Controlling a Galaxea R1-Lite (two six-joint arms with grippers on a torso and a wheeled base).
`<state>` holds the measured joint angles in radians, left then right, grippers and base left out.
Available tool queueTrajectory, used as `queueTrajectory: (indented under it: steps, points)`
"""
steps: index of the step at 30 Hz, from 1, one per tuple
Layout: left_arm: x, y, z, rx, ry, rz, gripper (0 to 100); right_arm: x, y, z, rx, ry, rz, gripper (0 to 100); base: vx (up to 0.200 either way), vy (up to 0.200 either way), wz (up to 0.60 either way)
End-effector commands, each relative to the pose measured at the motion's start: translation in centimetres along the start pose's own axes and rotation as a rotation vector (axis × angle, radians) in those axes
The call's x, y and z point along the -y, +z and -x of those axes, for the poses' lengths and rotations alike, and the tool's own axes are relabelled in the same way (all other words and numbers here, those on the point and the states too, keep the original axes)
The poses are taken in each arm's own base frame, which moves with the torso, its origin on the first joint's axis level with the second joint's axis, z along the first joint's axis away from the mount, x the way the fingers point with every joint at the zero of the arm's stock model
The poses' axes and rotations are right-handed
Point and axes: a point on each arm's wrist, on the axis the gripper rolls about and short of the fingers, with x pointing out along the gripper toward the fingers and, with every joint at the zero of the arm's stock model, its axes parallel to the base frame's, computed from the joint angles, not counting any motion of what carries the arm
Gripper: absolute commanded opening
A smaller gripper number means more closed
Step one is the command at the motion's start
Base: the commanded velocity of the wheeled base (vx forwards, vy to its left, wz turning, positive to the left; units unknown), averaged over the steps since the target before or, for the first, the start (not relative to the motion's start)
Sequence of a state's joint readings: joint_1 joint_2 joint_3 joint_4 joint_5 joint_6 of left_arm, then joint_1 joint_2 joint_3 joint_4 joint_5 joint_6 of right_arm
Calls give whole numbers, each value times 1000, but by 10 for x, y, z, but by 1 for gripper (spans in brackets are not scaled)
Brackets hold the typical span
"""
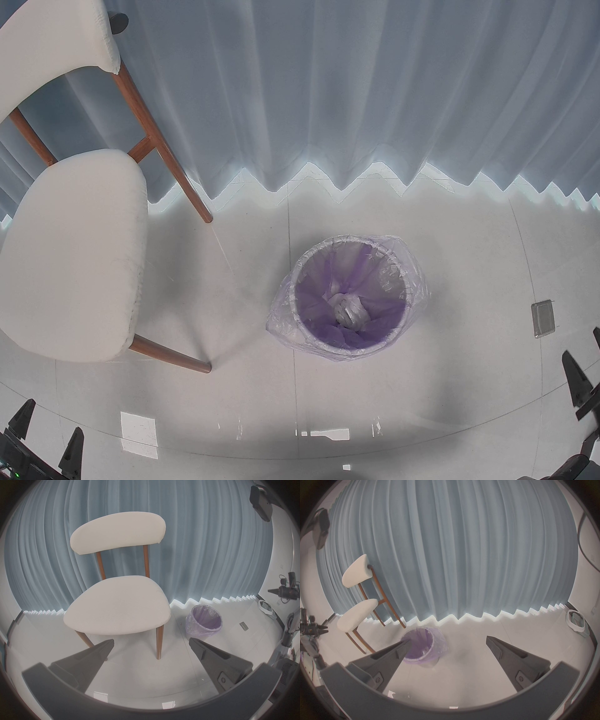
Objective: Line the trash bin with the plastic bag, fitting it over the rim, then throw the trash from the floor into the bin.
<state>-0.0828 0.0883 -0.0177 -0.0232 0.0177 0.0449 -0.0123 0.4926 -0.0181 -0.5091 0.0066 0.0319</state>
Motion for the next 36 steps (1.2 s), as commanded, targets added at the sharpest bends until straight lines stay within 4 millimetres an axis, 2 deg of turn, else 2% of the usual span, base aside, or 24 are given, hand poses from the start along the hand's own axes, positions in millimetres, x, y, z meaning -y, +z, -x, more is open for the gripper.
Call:
queueTrajectory:
  steps: [1,6,16,20,22,23,26,29,33,36]
  points:
    - [0,-7,-1,-32,-2,18,100,2,-50,53,8,-3,42,100,0,0,0]
    - [0,-7,-1,-32,-3,23,100,3,-52,53,-2,-68,-34,100,0,0,0]
    - [0,-7,-1,-33,33,30,100,3,-51,54,-13,-73,-26,100,0,0,0]
    - [-3,-7,-1,-32,155,47,100,3,-51,54,-15,-73,-26,100,0,0,0]
    - [-3,-7,-1,-32,155,47,100,3,-51,54,-15,-73,-26,100,0,0,0]
    - [-5,-7,0,-27,263,93,100,3,-51,54,-18,-72,-24,100,0,0,0]
    - [-6,-7,0,-25,277,93,100,3,-51,54,-21,-70,-24,100,0,0,0]
    - [-3,-7,2,-7,378,101,100,3,-51,54,-23,-67,-21,100,0,0,0]
    - [-3,-8,2,-11,364,94,100,3,-52,54,-33,-66,-19,100,0,0,0]
    - [-2,-9,3,2,202,89,100,3,-52,54,-32,-66,-18,100,0,0,0]
